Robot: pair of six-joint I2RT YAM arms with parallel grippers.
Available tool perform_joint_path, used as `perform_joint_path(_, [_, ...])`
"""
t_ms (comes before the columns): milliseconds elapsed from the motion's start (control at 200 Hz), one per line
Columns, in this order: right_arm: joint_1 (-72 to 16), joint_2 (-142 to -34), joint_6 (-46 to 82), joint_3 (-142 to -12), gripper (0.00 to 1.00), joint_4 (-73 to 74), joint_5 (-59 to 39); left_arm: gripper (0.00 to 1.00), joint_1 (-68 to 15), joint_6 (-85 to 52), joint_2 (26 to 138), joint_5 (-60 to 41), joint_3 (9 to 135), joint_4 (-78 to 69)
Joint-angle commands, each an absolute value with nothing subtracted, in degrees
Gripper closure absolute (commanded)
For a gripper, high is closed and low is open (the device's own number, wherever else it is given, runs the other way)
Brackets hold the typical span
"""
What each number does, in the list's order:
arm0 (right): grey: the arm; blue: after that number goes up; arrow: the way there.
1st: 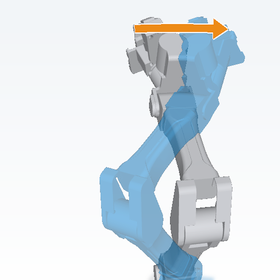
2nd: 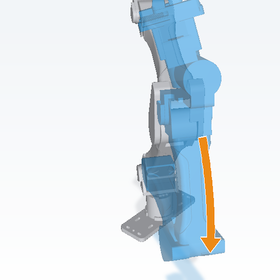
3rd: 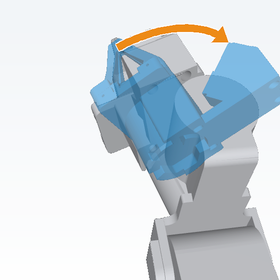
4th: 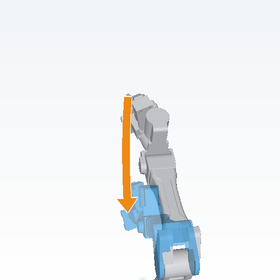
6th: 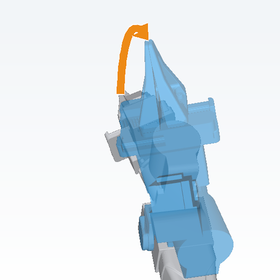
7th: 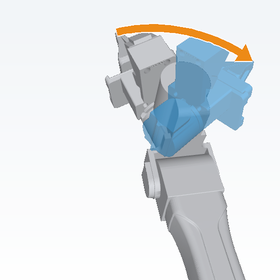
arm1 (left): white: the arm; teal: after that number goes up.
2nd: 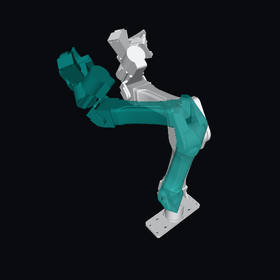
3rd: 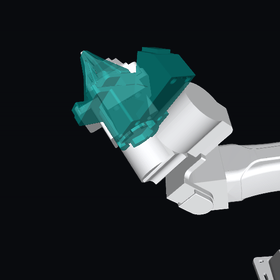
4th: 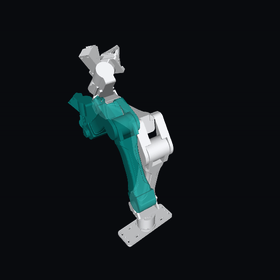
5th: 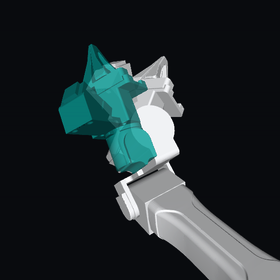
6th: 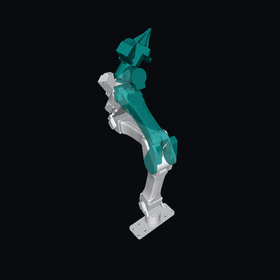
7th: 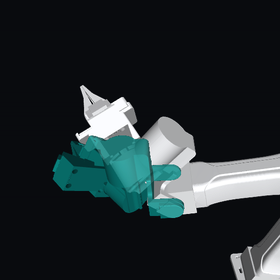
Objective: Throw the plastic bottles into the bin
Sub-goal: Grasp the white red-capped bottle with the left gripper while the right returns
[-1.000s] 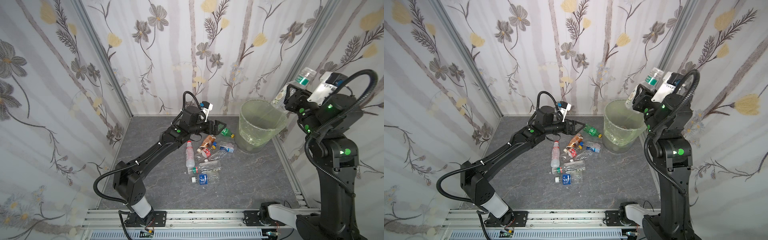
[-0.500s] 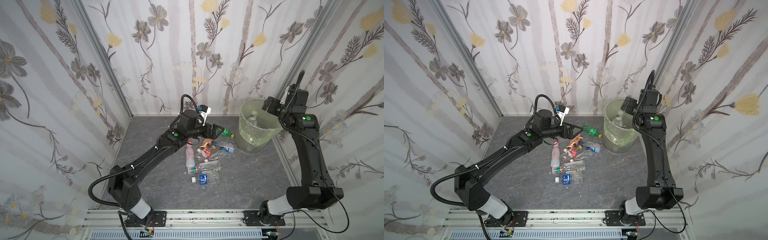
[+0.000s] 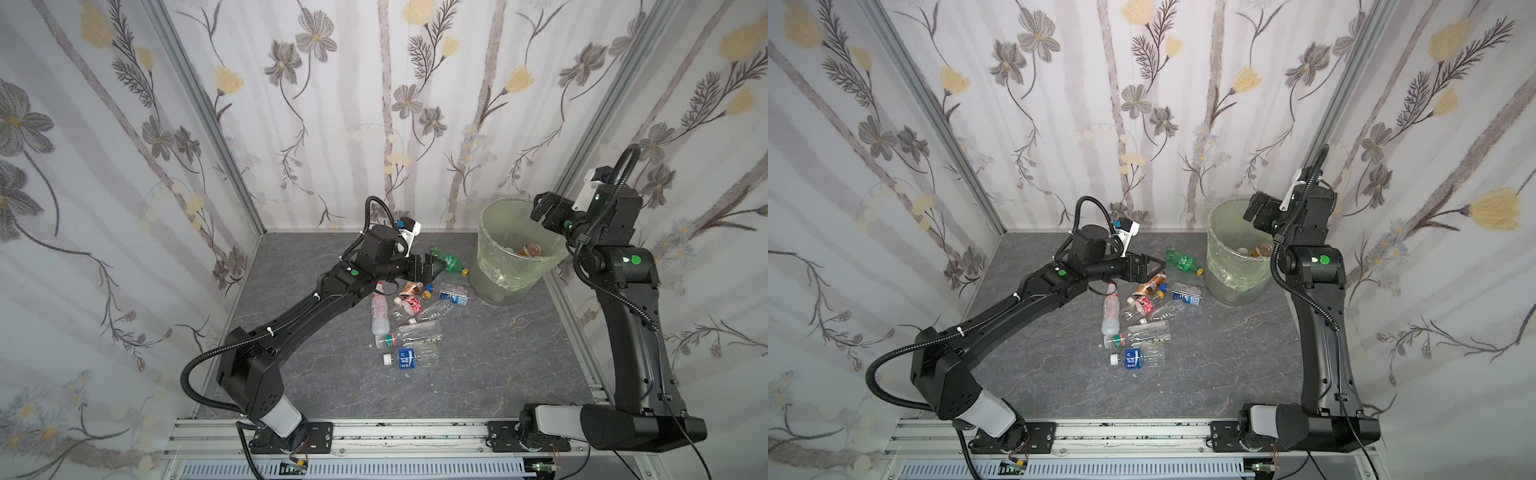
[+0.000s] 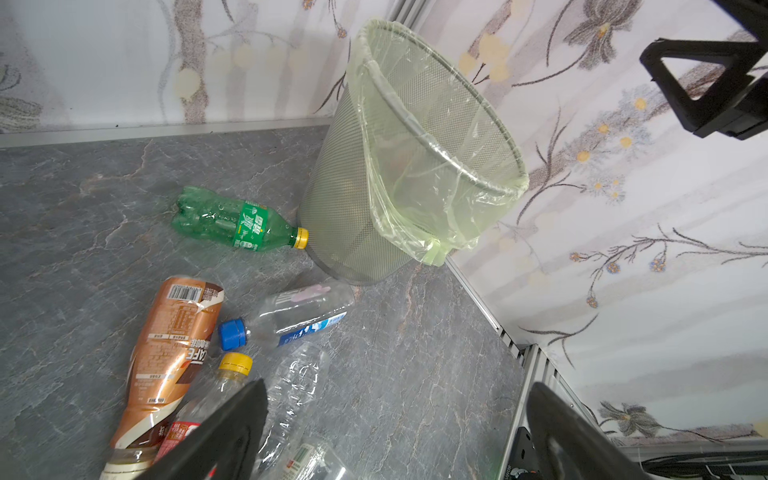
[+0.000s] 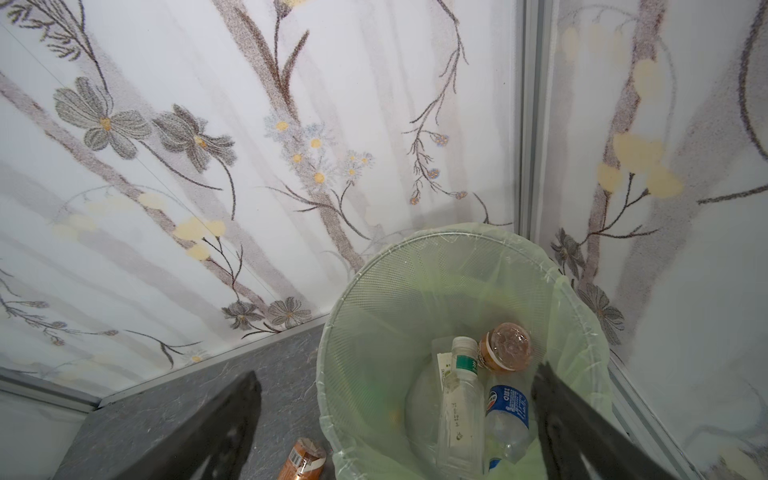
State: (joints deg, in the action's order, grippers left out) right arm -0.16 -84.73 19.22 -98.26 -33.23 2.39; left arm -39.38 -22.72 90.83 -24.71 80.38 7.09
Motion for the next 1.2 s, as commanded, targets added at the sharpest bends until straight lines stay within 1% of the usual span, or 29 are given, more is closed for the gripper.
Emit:
perform_joint_path(0, [-2.6, -85.0, 18.7, -97.4, 0.0, -31.5, 1.5, 0.0, -39.2, -23.3, 89.5, -22.3, 78.3, 6.1])
perform_joint_path(210, [-9.5, -86.6, 17.8, -94.7, 0.0, -29.9, 2.5, 0.0, -37.8, -25.3, 87.0, -19.2, 71.7, 7.6])
perform_joint_path(495, [-19.6, -89.2, 15.3, -87.3, 0.0, -26.3, 4.9, 0.0, -33.9, -27.5, 84.7, -14.0, 65.0, 17.0])
perform_joint_path(650, [-23.6, -90.2, 14.1, -84.0, 0.0, -25.0, 6.0, 0.0, -33.4, -29.3, 86.9, -13.4, 63.8, 20.4])
perform_joint_path(814, [-27.1, -89.7, 13.6, -79.4, 0.0, -22.4, 6.2, 0.0, -33.3, -29.8, 90.0, -8.7, 63.3, 25.0])
perform_joint_path(959, [-28.7, -89.5, 13.7, -76.5, 0.0, -21.5, 5.7, 0.04, -33.3, -30.1, 91.6, -6.3, 62.1, 26.7])
perform_joint_path(1194, [-31.2, -90.9, 13.1, -75.3, 0.0, -22.4, 5.8, 0.15, -33.2, -30.1, 92.7, -5.6, 60.7, 27.3])
